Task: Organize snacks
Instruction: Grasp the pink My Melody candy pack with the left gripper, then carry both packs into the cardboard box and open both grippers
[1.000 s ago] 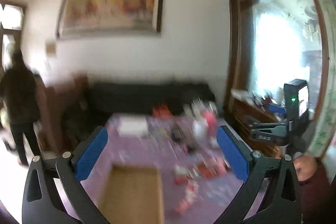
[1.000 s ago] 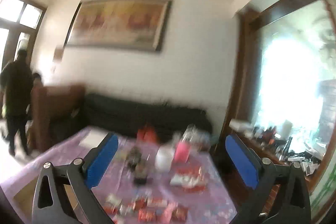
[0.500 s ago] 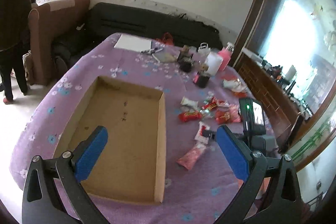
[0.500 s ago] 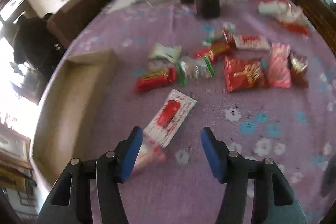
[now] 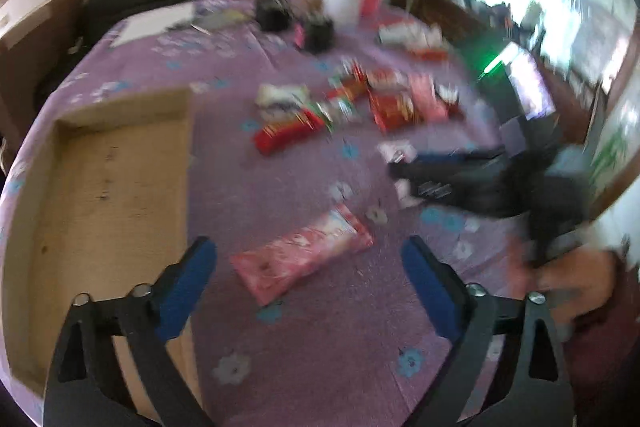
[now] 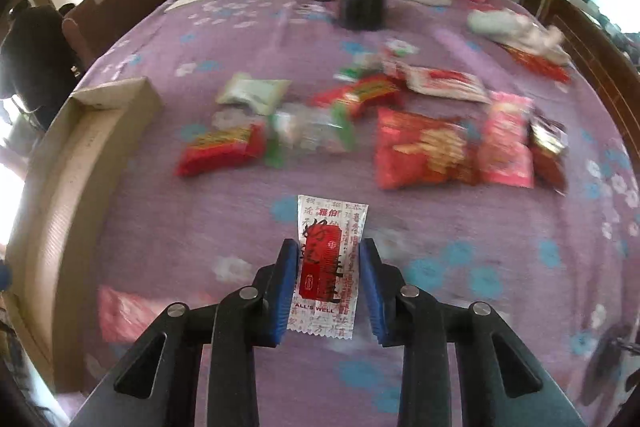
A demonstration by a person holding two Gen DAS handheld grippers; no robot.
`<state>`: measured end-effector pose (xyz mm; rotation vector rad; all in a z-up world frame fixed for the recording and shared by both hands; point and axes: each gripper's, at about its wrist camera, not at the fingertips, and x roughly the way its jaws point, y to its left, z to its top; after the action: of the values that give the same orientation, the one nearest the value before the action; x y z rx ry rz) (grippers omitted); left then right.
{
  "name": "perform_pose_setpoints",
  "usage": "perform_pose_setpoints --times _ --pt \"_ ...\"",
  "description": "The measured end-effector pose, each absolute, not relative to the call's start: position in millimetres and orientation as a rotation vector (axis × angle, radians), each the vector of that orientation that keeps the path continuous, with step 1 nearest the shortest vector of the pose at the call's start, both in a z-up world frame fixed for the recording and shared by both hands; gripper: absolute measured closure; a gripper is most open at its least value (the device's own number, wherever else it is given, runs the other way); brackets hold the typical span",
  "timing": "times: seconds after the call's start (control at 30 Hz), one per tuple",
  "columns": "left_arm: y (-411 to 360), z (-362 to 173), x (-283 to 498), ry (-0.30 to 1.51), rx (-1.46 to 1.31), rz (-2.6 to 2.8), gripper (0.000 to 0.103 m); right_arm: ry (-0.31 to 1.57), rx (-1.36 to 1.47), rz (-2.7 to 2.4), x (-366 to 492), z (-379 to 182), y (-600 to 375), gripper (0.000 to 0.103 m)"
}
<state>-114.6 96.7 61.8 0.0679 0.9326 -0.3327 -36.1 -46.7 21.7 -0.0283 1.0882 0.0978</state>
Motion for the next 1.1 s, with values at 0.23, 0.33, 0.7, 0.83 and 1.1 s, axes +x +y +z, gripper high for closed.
perform_pose_setpoints --times 0.23,0.33,0.7,0.83,1.1 --pt "73.0 31.6 -95.0 0.977 0.259 -0.279 0.01 1.102 -0.003 0.118 -58.3 25.8 -90.5 0.07" --pt "71.9 20.0 -93.1 1.006 0.277 -0.276 0.014 1.1 0.002 0.132 -61.0 26.2 -92.5 0.07" --pt "67.7 28.1 -104.0 1.006 0.269 -0.27 0.059 1.073 0.016 0.14 -70.3 27.6 -94.1 0.069" --pt "68.4 23.4 -99.0 0.975 0.274 -0.232 0.038 1.06 -0.01 0.134 -75.8 27.5 -88.9 0.065" --pt "78.1 32.3 -102.9 0.993 0.105 -0.341 0.081 1.045 -0.008 0.125 -86.6 29.4 -83.7 0.074"
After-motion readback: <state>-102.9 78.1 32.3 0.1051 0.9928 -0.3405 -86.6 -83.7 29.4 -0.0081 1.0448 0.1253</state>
